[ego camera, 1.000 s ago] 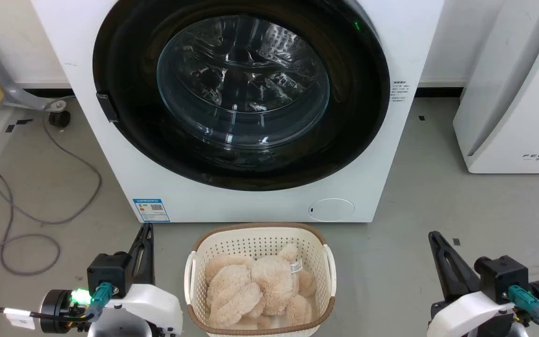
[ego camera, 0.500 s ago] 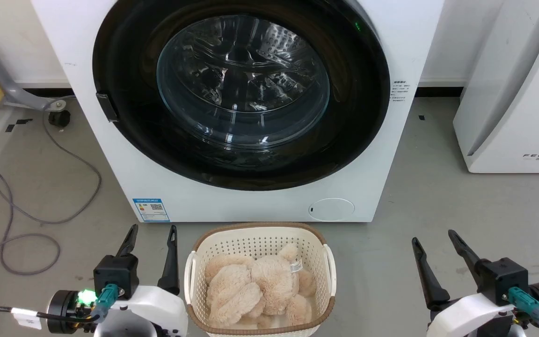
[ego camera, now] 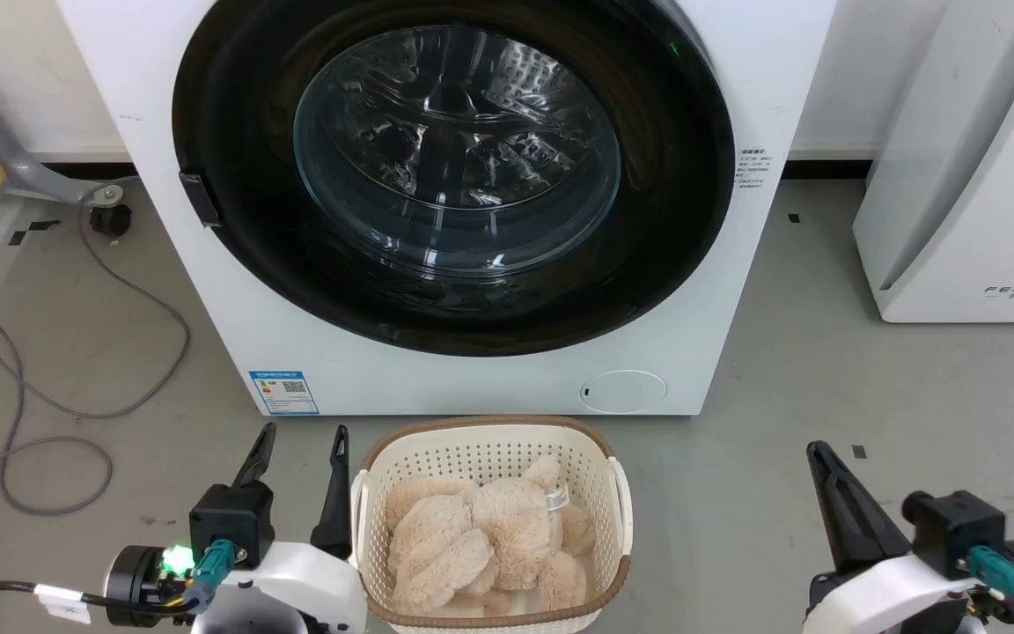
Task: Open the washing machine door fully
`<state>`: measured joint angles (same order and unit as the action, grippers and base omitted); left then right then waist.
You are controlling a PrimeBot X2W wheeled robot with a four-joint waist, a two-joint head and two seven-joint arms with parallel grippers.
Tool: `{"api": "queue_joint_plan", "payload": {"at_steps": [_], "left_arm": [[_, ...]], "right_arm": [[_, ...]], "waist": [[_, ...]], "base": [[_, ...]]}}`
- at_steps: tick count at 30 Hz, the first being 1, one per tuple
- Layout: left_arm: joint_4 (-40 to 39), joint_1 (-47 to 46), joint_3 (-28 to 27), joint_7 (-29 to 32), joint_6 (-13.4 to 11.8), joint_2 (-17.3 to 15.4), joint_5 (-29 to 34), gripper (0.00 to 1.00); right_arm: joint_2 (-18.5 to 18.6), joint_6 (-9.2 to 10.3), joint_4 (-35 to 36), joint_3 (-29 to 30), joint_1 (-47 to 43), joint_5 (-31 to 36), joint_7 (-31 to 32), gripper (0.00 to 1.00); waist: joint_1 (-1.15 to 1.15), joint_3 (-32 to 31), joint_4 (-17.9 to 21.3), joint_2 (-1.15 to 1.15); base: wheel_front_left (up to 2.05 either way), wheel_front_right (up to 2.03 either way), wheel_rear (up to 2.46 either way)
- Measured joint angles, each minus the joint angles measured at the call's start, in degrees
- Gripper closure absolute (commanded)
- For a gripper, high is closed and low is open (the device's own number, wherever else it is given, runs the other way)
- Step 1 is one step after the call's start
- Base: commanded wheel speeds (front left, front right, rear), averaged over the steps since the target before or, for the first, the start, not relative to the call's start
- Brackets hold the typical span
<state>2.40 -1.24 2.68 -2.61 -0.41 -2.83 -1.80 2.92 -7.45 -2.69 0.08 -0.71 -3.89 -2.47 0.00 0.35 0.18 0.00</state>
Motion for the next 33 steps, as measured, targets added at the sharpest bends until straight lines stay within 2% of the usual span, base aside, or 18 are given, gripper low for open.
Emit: {"api": "queue_joint_plan", "payload": {"at_steps": [13, 21, 33], "left_arm": [[0.82, -0.94, 1.19, -1.49, -0.48, 0.00, -1.43, 0.00], [0.82, -1.41, 1.74, -2.49, -1.00, 0.00, -1.93, 0.00], [0.56, -3.85, 2.77, -3.83, -1.44, 0.01, -2.45, 0.00]], "right_arm": [[0.00, 0.01, -0.25, -1.16, 0.29, -21.94, -1.69, 1.00], [0.34, 0.01, -1.78, 0.00, 5.10, -32.04, -1.63, 1.00], [5.47, 0.01, -7.26, 1.66, 15.63, -45.13, -0.73, 1.00]], "waist": [[0.00, 0.72, 0.05, 0.00], [0.00, 1.99, 0.49, 0.00], [0.00, 5.04, 0.28, 0.00]], "base": [[0.00, 0.00, 0.00], [0.00, 0.00, 0.00], [0.00, 0.00, 0.00]]}}
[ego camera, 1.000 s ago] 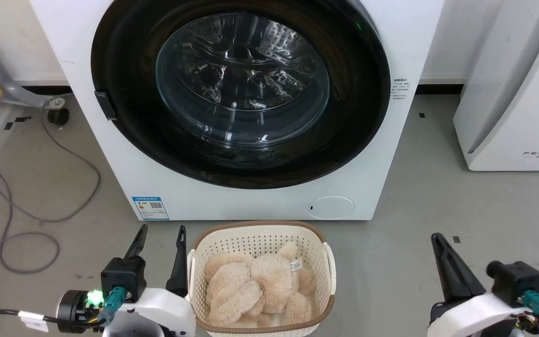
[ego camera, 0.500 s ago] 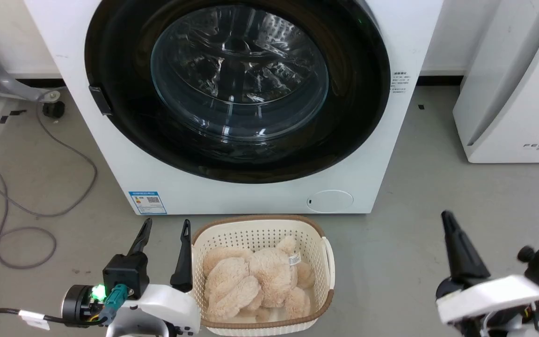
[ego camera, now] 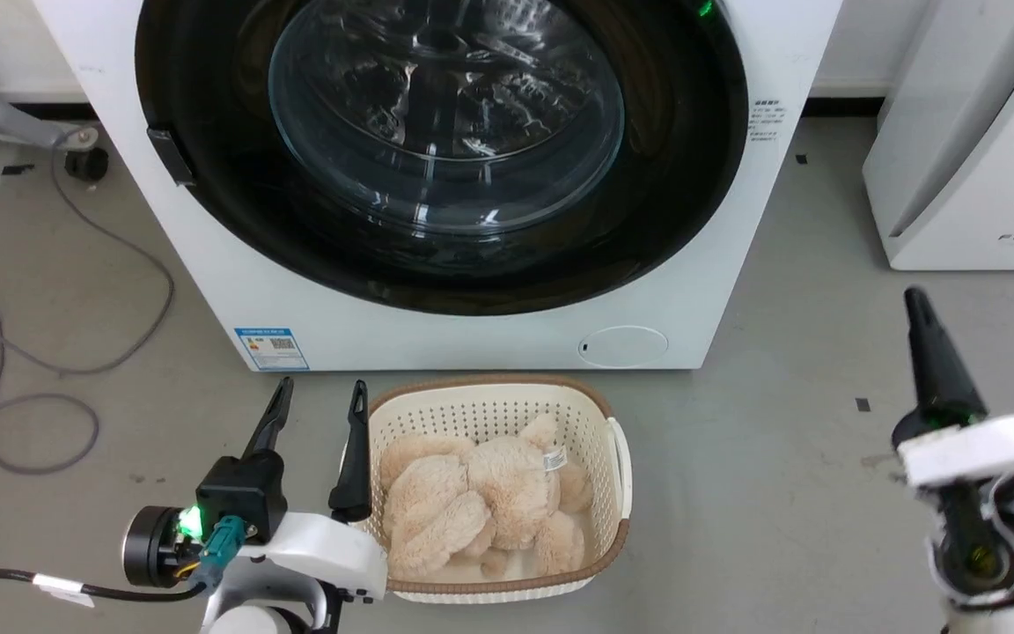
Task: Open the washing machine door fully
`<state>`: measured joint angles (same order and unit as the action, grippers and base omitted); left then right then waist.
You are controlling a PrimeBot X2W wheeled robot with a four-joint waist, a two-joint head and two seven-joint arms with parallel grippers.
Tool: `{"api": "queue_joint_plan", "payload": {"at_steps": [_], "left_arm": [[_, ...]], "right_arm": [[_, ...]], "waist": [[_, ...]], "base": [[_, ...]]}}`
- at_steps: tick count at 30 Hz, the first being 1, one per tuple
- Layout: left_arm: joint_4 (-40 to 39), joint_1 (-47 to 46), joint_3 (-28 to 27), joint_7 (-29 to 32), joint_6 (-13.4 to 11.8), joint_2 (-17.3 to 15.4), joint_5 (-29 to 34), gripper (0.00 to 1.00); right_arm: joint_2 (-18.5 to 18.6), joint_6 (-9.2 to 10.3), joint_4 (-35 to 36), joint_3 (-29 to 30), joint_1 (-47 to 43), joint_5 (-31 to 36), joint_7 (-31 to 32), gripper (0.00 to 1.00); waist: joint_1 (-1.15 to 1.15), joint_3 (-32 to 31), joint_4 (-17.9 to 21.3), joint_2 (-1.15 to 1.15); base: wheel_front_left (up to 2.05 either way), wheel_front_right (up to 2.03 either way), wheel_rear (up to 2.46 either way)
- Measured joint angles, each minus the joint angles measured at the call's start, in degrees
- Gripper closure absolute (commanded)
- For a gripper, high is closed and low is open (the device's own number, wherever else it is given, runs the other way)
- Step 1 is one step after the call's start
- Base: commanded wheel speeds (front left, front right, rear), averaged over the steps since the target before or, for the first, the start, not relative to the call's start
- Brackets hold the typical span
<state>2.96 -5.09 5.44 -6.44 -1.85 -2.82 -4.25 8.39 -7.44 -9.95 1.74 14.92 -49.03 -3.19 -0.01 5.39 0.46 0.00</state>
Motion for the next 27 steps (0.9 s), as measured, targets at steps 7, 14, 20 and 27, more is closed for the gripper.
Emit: {"api": "queue_joint_plan", "payload": {"at_steps": [7, 14, 20, 27], "left_arm": [[-0.32, -1.38, 0.88, -0.76, -0.29, 0.00, -0.52, 0.00], [-0.58, -3.32, 1.68, -1.69, -0.56, 0.00, -0.99, 0.00], [-0.73, -4.85, 2.88, -2.27, -1.03, 0.00, -1.35, 0.00], [-0.98, -6.60, 4.04, -3.25, -1.55, 0.01, -1.79, 0.00]], "right_arm": [[3.19, 0.00, -3.74, -0.65, 6.85, -6.93, 0.94, 1.00], [6.81, 0.00, -8.67, -2.56, 15.39, -13.18, 1.67, 1.00], [9.46, 0.00, -13.92, -5.47, 22.81, -18.68, 3.25, 1.00], [12.13, 0.00, -20.22, -9.87, 32.01, -24.42, 5.49, 1.00]], "waist": [[0.00, 1.84, -0.11, 0.00], [0.00, 3.95, -0.29, 0.00], [0.00, 5.82, -0.64, 0.00], [0.00, 8.28, -1.01, 0.00]], "base": [[0.00, 0.00, 0.00], [0.00, 0.00, 0.00], [0.00, 0.00, 0.00], [0.00, 0.00, 0.00]]}}
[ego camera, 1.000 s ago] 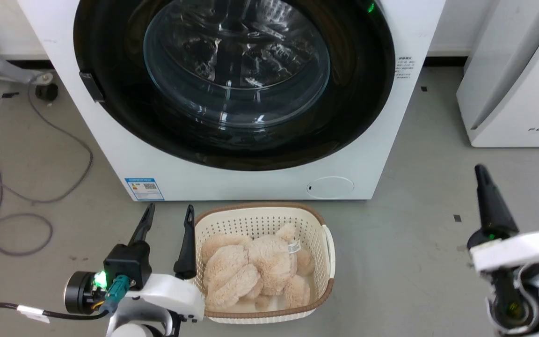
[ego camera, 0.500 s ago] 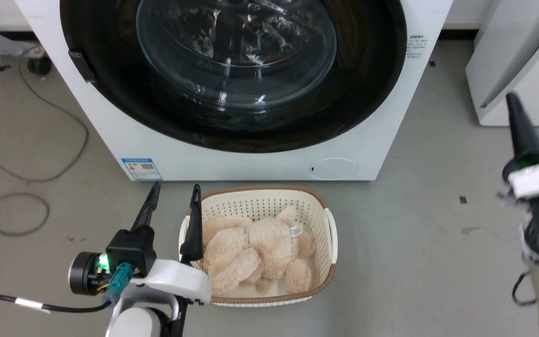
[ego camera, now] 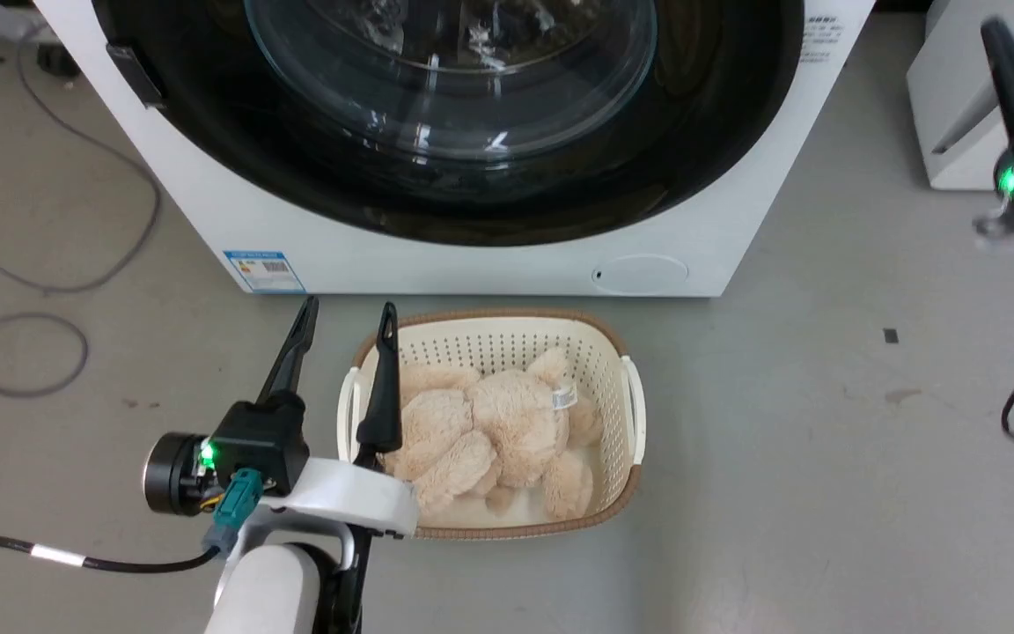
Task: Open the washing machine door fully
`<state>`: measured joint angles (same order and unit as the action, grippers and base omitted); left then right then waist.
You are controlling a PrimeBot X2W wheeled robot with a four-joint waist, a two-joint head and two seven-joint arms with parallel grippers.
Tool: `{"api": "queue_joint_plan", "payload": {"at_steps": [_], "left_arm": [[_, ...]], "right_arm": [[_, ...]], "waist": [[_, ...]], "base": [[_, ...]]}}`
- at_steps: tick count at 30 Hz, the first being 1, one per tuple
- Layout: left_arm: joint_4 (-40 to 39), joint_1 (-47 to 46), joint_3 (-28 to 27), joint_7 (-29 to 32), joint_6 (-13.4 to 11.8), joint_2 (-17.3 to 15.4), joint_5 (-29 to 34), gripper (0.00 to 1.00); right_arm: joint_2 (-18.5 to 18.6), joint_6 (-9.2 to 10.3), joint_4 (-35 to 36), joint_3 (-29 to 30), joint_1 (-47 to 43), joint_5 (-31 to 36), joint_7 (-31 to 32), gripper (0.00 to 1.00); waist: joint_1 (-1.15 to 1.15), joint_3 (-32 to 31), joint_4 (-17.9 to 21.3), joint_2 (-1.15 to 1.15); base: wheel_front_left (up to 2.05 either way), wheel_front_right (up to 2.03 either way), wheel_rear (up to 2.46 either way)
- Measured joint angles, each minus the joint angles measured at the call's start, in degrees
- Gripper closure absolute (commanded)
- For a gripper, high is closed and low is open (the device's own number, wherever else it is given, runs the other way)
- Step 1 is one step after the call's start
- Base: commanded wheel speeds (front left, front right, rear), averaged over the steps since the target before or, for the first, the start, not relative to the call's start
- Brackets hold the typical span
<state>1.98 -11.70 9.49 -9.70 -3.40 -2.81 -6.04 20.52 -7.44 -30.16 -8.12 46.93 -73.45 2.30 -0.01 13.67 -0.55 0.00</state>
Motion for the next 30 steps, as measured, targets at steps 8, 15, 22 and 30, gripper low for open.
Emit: {"api": "queue_joint_plan", "payload": {"at_steps": [8, 15, 22, 30], "left_arm": [[-0.59, -2.43, 1.49, -0.90, -0.22, 0.01, -0.22, 0.00], [-1.27, -4.59, 2.93, -1.55, -1.01, 0.02, -1.03, 0.00], [-1.49, -5.28, 3.72, -2.54, -1.96, 0.03, -2.78, 0.00], [-1.49, -7.15, 4.87, -3.53, -2.52, 0.03, -3.50, 0.00]], "right_arm": [[2.81, 0.00, -7.09, -6.67, 11.99, -4.90, 4.48, 1.00], [5.24, 0.00, -11.84, -13.51, 22.50, -8.15, 11.83, 1.00], [6.93, 0.01, -16.75, -19.69, 29.90, -11.85, 19.47, 1.00], [6.82, 0.00, -21.15, -26.11, 36.89, -15.17, 22.88, 1.00]], "waist": [[0.00, 3.29, -0.49, 0.00], [0.00, 6.19, -1.46, 0.00], [0.01, 8.40, -2.41, 0.00], [0.00, 10.55, -2.96, 0.00]], "base": [[0.00, 0.00, 0.00], [0.00, 0.00, 0.00], [0.00, 0.00, 0.00], [0.00, 0.00, 0.00]]}}
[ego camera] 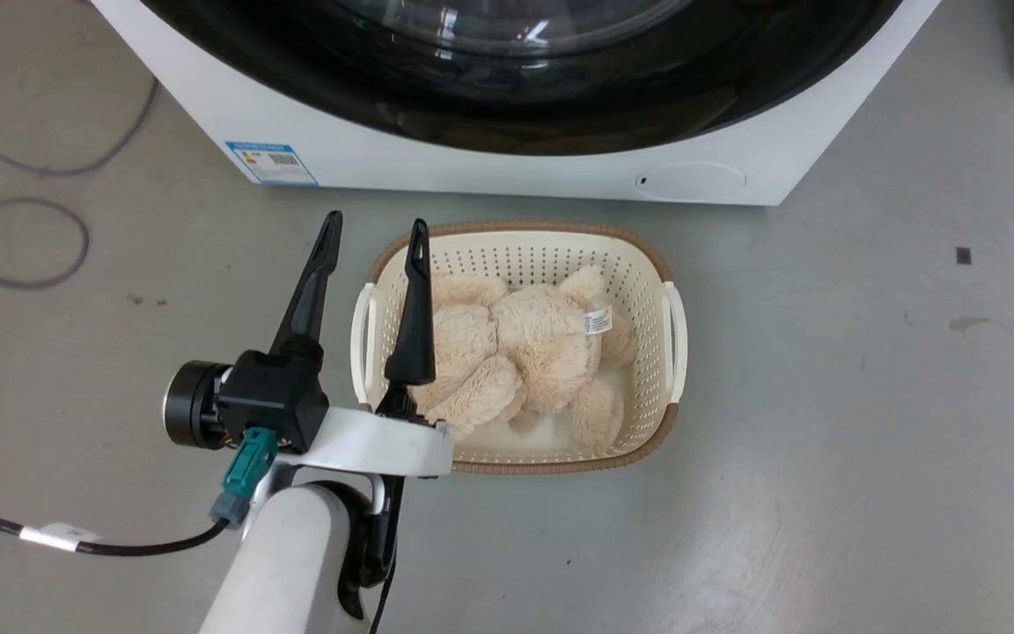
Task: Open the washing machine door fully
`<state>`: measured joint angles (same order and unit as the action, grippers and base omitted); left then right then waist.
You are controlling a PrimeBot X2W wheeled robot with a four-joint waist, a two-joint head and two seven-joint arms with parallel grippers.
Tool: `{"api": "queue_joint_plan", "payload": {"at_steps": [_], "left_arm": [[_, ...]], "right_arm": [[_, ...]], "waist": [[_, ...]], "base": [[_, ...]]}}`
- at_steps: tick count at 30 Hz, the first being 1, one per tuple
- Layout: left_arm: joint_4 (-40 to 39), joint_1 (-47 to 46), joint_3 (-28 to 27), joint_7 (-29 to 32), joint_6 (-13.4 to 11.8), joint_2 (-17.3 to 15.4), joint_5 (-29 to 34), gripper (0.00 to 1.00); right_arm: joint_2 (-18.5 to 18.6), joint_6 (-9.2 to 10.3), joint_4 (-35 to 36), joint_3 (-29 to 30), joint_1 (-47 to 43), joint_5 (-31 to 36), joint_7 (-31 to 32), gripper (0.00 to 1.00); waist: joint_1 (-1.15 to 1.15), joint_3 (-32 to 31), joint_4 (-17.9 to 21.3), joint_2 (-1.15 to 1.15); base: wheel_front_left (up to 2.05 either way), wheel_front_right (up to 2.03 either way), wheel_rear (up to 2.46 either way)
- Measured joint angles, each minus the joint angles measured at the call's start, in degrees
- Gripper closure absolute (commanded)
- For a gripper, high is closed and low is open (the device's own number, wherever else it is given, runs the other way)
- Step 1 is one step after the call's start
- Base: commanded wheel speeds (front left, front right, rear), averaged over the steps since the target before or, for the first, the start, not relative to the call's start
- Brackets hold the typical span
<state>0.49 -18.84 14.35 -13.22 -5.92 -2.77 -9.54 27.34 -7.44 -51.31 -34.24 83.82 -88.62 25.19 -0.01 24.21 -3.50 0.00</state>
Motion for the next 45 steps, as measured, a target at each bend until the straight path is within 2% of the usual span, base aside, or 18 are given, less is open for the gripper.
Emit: {"api": "queue_joint_plan", "payload": {"at_steps": [12, 22, 35, 45], "left_arm": [[0.03, -2.07, 1.98, -1.41, -1.05, 0.00, -1.22, 0.00], [0.19, -2.33, 2.12, -1.46, -1.21, 0.01, -1.24, 0.00], [1.33, -2.15, 1.94, -1.46, -1.20, 0.01, -1.23, 0.00], [3.15, 1.48, 0.89, -1.46, 0.04, 0.01, -0.59, 0.00]], "right_arm": [[0.22, 0.00, -6.12, -8.00, 7.99, -6.47, 6.98, 1.00], [0.55, 0.01, -4.10, -9.64, 7.54, -7.72, 12.12, 1.00], [0.93, 0.01, 1.18, -10.37, 0.37, -10.84, 16.63, 1.00], [1.60, 0.01, 7.83, -10.58, -9.81, -15.55, 19.13, 1.00]], "waist": [[0.00, 3.11, -0.95, 0.00], [0.00, 2.49, -0.96, 0.00], [0.00, -0.52, -0.73, 0.00], [0.01, -5.70, -0.64, 0.00]], "base": [[0.00, 0.00, 0.00], [0.00, 0.00, 0.00], [0.00, 0.00, 0.00], [0.00, 0.00, 0.00]]}}
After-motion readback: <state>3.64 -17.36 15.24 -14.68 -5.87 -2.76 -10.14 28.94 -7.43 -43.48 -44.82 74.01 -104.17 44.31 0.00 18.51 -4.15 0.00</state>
